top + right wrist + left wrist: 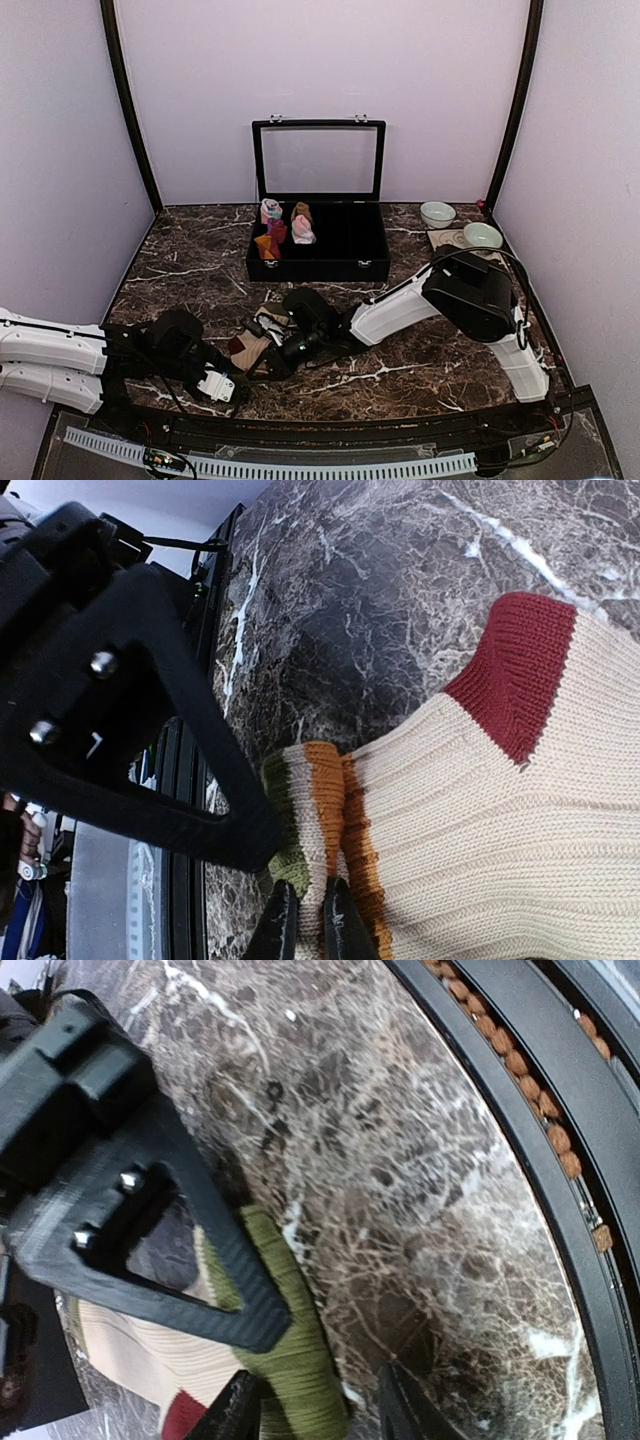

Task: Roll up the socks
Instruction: Roll the sock at the center of the board.

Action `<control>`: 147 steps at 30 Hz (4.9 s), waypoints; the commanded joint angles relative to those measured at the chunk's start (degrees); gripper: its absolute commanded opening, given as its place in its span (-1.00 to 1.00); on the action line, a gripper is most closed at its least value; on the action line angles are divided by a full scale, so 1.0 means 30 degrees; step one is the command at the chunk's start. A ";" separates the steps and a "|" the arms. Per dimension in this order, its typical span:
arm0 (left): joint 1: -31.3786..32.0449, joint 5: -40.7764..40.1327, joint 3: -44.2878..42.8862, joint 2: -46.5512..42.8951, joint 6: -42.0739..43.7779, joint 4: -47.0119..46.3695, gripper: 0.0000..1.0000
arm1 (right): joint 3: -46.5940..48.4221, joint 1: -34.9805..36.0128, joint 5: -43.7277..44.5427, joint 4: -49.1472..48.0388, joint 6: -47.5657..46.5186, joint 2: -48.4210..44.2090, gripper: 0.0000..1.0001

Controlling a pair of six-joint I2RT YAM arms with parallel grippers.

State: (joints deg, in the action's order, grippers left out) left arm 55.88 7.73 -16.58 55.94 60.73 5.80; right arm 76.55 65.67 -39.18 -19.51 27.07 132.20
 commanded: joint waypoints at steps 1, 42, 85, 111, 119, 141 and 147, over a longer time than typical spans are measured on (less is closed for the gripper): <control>0.0124 -0.0751 0.0786 0.0453 0.0290 -0.1165 -0.16 | -0.1269 -0.0005 0.1728 0.5887 0.0635 0.2575 -1.00; -0.0782 0.2181 -0.2989 0.2503 -0.4817 0.1551 -1.00 | -0.9432 -0.0416 0.5442 -0.3335 0.1383 -0.4064 0.99; -0.0169 0.1032 -0.2917 0.6492 -0.3324 0.3221 -1.00 | -1.0672 -0.4007 0.4823 -0.8765 0.3084 -0.5229 -1.00; -0.1631 0.0404 -0.2214 0.1876 -0.4938 0.5233 -1.00 | -0.7671 0.1738 2.3547 1.0902 1.4068 -1.6985 0.99; -0.1634 0.0413 -0.2214 0.1529 -0.4785 0.4674 -1.00 | -0.8360 0.4346 2.5569 0.8399 1.5052 -1.9390 1.00; -0.1615 0.0828 -0.2397 0.3256 -0.3724 0.4183 -1.00 | 0.1786 -0.0413 0.9931 0.5321 0.4909 -0.3214 -0.63; -0.1633 0.0730 -0.4448 0.6427 -0.4117 0.5478 -1.00 | 0.0608 -0.1085 1.0153 0.5068 0.5360 -0.1750 -0.79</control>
State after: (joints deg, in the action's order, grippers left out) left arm 51.24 9.74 -26.22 68.10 48.84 17.52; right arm 80.71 64.03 -6.74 -1.78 42.44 125.58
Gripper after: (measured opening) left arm 0.051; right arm 0.118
